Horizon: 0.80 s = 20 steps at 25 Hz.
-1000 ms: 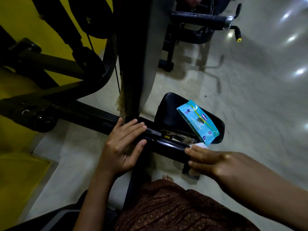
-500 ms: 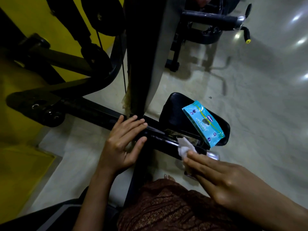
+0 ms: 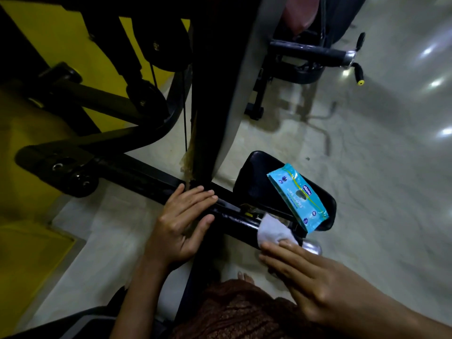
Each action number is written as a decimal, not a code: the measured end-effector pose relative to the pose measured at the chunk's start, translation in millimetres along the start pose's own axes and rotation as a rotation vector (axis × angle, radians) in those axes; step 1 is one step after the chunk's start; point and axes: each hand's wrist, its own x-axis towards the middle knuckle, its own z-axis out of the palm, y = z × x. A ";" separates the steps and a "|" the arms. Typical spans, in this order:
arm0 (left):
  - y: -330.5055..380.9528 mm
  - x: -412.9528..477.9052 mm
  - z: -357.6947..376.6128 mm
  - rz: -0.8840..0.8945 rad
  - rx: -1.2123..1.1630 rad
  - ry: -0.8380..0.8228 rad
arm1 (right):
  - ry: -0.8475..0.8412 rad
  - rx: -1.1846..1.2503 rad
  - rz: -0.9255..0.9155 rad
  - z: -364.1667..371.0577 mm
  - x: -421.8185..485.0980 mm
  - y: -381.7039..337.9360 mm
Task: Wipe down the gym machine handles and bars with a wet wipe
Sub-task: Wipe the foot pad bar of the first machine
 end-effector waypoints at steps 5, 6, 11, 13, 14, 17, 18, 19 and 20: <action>1.7 0.0 0.6 0.004 -0.001 0.026 | 0.061 -0.183 -0.121 9.8 8.4 -5.2; 1.9 0.7 0.4 0.008 0.003 0.021 | 0.054 -0.188 -0.146 15.1 15.5 -5.8; 1.5 0.4 0.1 0.008 0.010 0.019 | -0.128 -0.322 -0.394 -6.0 -0.4 15.0; 2.4 0.4 0.5 0.007 0.004 0.023 | -0.132 -0.210 -0.401 -32.1 -12.0 22.5; 3.3 0.5 0.8 0.007 0.004 0.023 | -0.126 -0.098 -0.347 -45.4 -14.5 27.0; 3.3 0.7 0.4 0.009 0.014 0.026 | 0.056 0.212 -0.121 -58.3 3.2 31.2; 2.7 0.9 0.4 0.013 0.014 0.024 | 0.101 0.280 -0.051 -49.0 18.9 27.9; 2.2 0.8 0.5 0.020 0.014 0.021 | 0.101 0.348 -0.011 -35.4 36.2 24.7; 2.0 0.6 0.4 0.027 0.016 0.017 | 0.070 0.380 0.001 -20.3 52.2 21.1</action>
